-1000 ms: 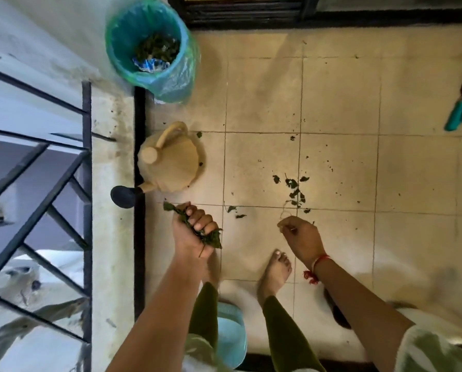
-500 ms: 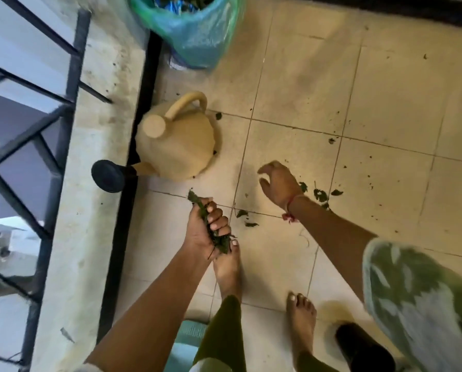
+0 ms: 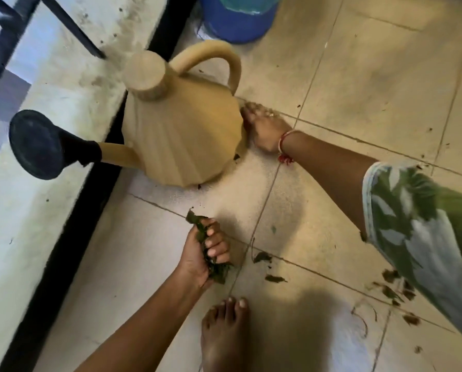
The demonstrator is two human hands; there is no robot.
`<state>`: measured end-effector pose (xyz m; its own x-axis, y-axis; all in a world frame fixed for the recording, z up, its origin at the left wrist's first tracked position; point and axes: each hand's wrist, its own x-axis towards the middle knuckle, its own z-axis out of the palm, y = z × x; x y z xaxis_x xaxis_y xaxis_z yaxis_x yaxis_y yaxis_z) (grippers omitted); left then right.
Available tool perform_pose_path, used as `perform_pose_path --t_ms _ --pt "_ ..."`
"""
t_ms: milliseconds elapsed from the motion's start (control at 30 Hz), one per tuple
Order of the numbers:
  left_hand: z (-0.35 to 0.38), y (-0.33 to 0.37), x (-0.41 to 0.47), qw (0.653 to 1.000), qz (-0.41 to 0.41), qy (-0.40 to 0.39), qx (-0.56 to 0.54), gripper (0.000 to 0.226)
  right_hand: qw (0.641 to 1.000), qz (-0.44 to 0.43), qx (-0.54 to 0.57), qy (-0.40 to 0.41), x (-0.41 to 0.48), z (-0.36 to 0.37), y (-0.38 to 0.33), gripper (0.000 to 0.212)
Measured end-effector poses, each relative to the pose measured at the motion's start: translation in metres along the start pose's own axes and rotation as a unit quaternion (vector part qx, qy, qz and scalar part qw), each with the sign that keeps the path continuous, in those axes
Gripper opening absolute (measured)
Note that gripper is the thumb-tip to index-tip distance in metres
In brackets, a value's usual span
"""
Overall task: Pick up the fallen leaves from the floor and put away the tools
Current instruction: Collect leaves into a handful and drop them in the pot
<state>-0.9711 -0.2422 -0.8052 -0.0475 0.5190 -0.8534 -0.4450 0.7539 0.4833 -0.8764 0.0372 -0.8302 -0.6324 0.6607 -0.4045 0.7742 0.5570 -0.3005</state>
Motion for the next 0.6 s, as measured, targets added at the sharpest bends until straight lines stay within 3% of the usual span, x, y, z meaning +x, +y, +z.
perform_pose_path --t_ms 33,67,100,133,167,200,233,300,333,367,400,433,467,500,567,600 --pt "-0.001 -0.035 -0.014 0.994 -0.042 -0.011 0.100 0.028 1.000 -0.014 -0.008 -0.002 -0.009 0.008 -0.005 0.064" --pt "0.001 -0.065 -0.014 0.968 -0.030 0.087 0.231 0.039 0.999 -0.032 -0.015 -0.001 -0.024 0.015 -0.011 0.058" --pt "-0.006 -0.089 -0.010 0.927 -0.038 0.120 0.352 0.046 0.998 -0.062 -0.020 0.002 -0.040 0.024 -0.017 0.050" --pt "-0.006 -0.106 -0.009 0.903 0.010 0.100 0.417 0.049 0.995 -0.099 -0.023 0.003 -0.058 0.032 -0.023 0.043" --pt "-0.002 -0.111 -0.007 0.902 0.019 0.126 0.413 0.049 0.990 -0.142 -0.028 0.001 -0.074 0.040 -0.029 0.040" --pt "0.006 -0.110 -0.010 0.929 0.004 0.121 0.349 0.049 0.983 -0.178 -0.038 -0.009 -0.087 0.046 -0.035 0.042" --pt "0.015 -0.129 -0.021 0.928 0.002 0.083 0.363 0.047 0.977 -0.205 -0.052 -0.019 -0.095 0.050 -0.040 0.048" --pt "0.027 -0.131 -0.037 0.885 -0.070 -0.049 0.458 0.039 0.970 -0.230 -0.073 -0.022 -0.096 0.058 -0.049 0.056" --pt "0.029 -0.135 -0.037 0.850 -0.094 -0.059 0.515 0.040 0.970 -0.233 -0.074 -0.020 -0.095 0.060 -0.053 0.058" --pt "0.030 -0.137 -0.033 0.835 -0.138 -0.057 0.529 0.050 0.968 -0.239 -0.071 -0.015 -0.092 0.064 -0.056 0.059" --pt "0.027 -0.136 -0.023 0.833 -0.102 -0.019 0.543 0.067 0.967 -0.246 -0.069 -0.011 -0.090 0.067 -0.060 0.060" --pt "0.024 -0.129 -0.013 0.810 0.006 0.082 0.581 0.084 0.965 -0.252 -0.070 -0.010 -0.088 0.071 -0.064 0.061" --pt "0.017 -0.120 -0.008 0.807 -0.001 0.088 0.584 0.092 0.963 -0.259 -0.072 -0.010 -0.086 0.074 -0.070 0.060" --pt "0.012 -0.118 -0.004 0.818 -0.036 0.057 0.572 0.086 0.961 -0.268 -0.071 -0.005 -0.085 0.076 -0.076 0.058" --pt "0.017 -0.130 -0.019 0.807 -0.001 0.004 0.591 0.058 0.958 -0.278 -0.064 0.008 -0.080 0.076 -0.089 0.050" --pt "0.024 -0.131 -0.028 0.800 -0.001 0.037 0.599 0.051 0.958 -0.280 -0.058 0.015 -0.079 0.077 -0.097 0.048"
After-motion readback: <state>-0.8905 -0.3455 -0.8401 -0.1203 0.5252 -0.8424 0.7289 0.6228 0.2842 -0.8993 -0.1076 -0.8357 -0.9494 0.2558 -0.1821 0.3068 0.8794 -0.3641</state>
